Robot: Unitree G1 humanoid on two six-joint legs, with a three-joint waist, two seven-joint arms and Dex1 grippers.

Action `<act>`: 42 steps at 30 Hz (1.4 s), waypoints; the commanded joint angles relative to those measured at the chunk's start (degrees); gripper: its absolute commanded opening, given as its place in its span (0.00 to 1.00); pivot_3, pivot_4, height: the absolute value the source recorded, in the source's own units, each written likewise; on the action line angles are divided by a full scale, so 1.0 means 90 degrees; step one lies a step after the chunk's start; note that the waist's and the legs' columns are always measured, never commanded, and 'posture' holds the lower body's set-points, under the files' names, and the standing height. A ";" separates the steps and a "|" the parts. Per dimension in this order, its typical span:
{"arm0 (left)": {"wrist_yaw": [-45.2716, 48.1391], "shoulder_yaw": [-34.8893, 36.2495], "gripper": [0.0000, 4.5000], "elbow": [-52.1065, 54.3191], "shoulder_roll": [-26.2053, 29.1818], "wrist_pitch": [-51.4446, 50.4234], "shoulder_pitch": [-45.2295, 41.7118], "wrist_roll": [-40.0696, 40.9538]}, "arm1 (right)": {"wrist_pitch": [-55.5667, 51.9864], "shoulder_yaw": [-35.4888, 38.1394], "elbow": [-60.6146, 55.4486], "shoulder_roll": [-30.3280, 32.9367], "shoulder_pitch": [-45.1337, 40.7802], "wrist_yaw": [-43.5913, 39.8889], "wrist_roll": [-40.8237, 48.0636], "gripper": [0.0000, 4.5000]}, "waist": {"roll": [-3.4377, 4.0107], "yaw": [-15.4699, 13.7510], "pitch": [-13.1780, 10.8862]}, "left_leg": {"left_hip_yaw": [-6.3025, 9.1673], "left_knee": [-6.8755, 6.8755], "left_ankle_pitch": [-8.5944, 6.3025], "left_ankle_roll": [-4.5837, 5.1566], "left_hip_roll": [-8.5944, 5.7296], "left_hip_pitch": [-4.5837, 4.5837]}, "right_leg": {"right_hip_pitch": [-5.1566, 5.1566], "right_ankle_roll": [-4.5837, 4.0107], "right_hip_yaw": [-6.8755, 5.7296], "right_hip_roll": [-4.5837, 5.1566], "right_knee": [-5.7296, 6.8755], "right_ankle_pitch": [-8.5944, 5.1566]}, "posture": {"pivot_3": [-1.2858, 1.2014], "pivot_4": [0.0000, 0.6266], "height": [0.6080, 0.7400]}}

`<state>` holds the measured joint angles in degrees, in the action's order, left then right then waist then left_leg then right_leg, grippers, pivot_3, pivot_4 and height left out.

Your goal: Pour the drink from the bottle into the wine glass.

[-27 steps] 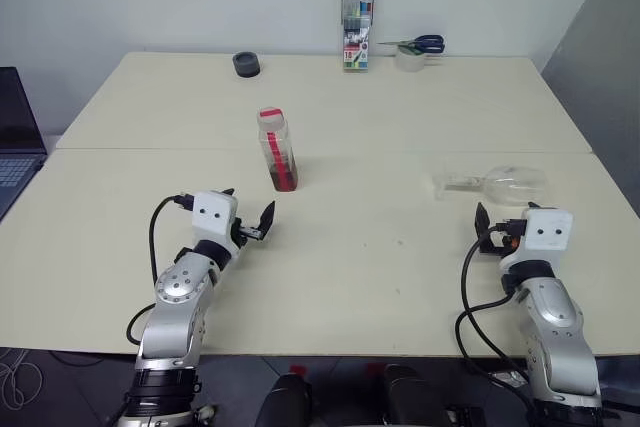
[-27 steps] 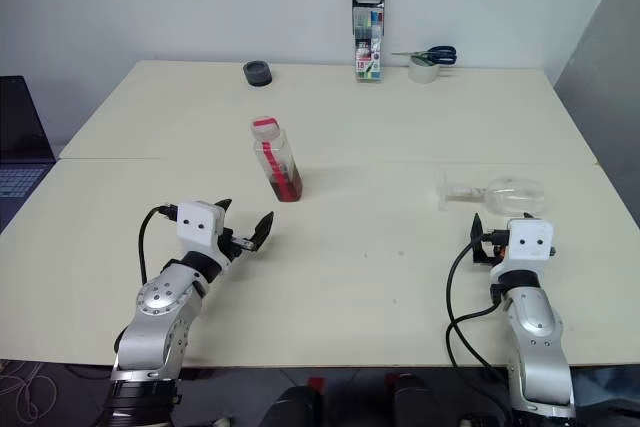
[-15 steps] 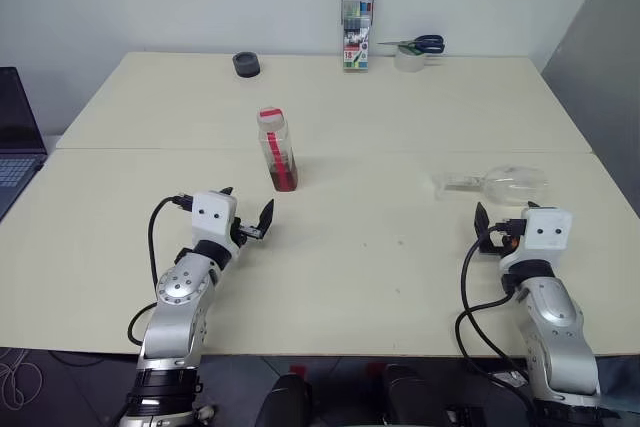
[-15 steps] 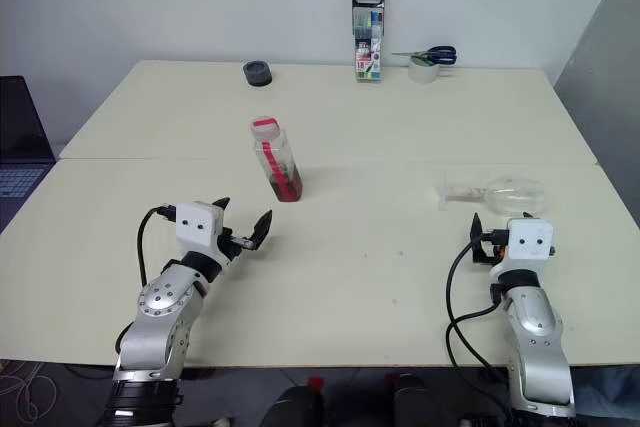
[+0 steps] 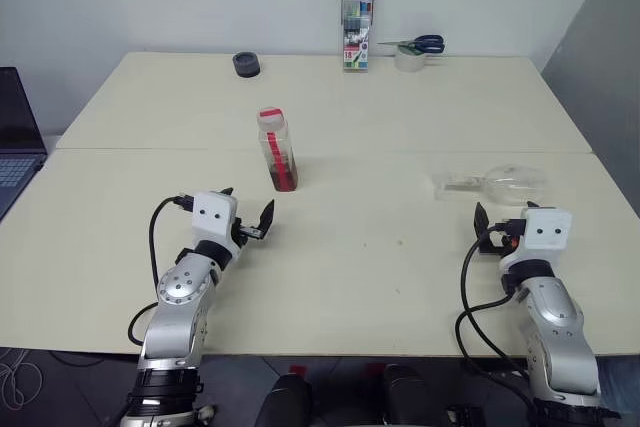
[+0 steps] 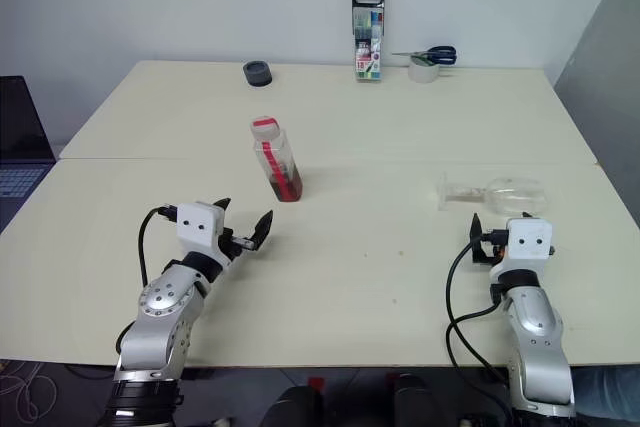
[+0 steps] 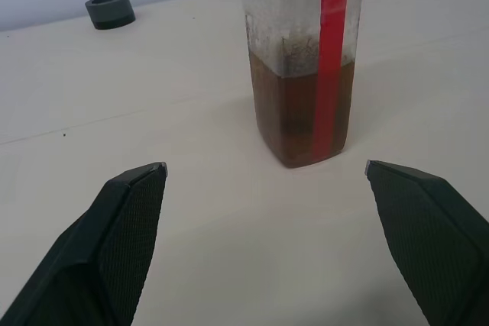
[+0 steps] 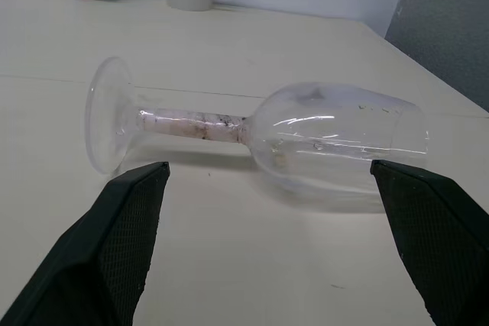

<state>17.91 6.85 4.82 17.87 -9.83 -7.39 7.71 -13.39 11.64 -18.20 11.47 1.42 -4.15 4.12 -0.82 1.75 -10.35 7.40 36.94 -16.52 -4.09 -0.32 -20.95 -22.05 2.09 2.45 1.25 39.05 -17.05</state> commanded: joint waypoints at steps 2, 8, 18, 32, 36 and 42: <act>-0.0080 0.0037 0.99 0.0207 0.0018 -0.0039 -0.0075 -0.0008 | 0.0024 0.0078 -0.0221 0.0062 -0.0106 -0.0035 0.0068 1.00 | 0.0000 0.0000 0.0000 | 0.0000 0.0000 0.0000 0.0000 0.0000 0.0000 | 0.0000 0.0000 0.0000 0.0000 0.0000 0.0000 | 0.52 0.24 1.00; -0.0131 0.0002 0.99 0.0249 0.0003 -0.0244 -0.0119 0.0017 | 0.0091 0.0085 -0.0244 0.0148 -0.0084 -0.0239 0.0135 1.00 | 0.0000 0.0001 0.0000 | 0.0000 0.0000 0.0000 0.0000 0.0000 0.0000 | 0.0000 0.0000 0.0000 0.0000 0.0000 0.0000 | 0.52 0.24 1.00; 0.0437 -0.0010 0.99 0.0576 0.0014 -0.0562 -0.0046 0.0626 | -0.0970 -0.0737 -0.1383 0.1456 -0.0342 -0.2715 0.1777 1.00 | 0.0000 0.0011 0.0000 | 0.0002 0.0001 0.0000 0.0001 0.0001 0.0000 | 0.0002 0.0000 -0.0002 0.0000 0.0000 0.0000 | 0.52 0.24 1.00; -0.0571 -0.0145 0.99 0.0080 -0.0448 -0.0435 -0.0871 0.0016 | -0.2333 -0.0875 -0.1840 0.2891 -0.1255 -0.4108 0.3175 1.00 | -0.0008 -0.0019 -0.0003 | 0.0009 0.0005 -0.0001 0.0002 -0.0005 -0.0001 | 0.0011 0.0003 -0.0010 0.0001 -0.0007 0.0002 | 0.52 0.24 1.00; -0.0585 -0.0158 0.99 -0.0016 -0.0543 -0.0459 -0.0991 0.0042 | -0.2505 -0.0920 -0.1949 0.3010 -0.1340 -0.4292 0.3381 1.00 | -0.0009 -0.0020 -0.0004 | 0.0005 0.0008 -0.0001 0.0002 -0.0006 -0.0001 | 0.0010 0.0005 -0.0007 0.0002 -0.0007 0.0003 | 0.52 0.24 1.00; -0.0593 -0.0181 0.99 -0.0316 -0.0570 -0.0398 -0.1310 -0.0005 | -0.2699 -0.0939 -0.2022 0.3128 -0.1484 -0.4407 0.3635 1.00 | -0.0010 -0.0023 -0.0005 | 0.0007 0.0008 0.0000 0.0002 -0.0006 -0.0002 | 0.0011 0.0005 -0.0009 0.0002 -0.0007 0.0003 | 0.52 0.24 1.00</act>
<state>12.92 5.17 1.59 12.95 -14.55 -17.83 7.79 -37.98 2.67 -33.83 38.93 -10.60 -43.44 35.46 -0.91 1.55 -10.39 7.46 37.01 -16.52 -4.07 -0.37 -20.97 -21.96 2.13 2.37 1.26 38.98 -17.02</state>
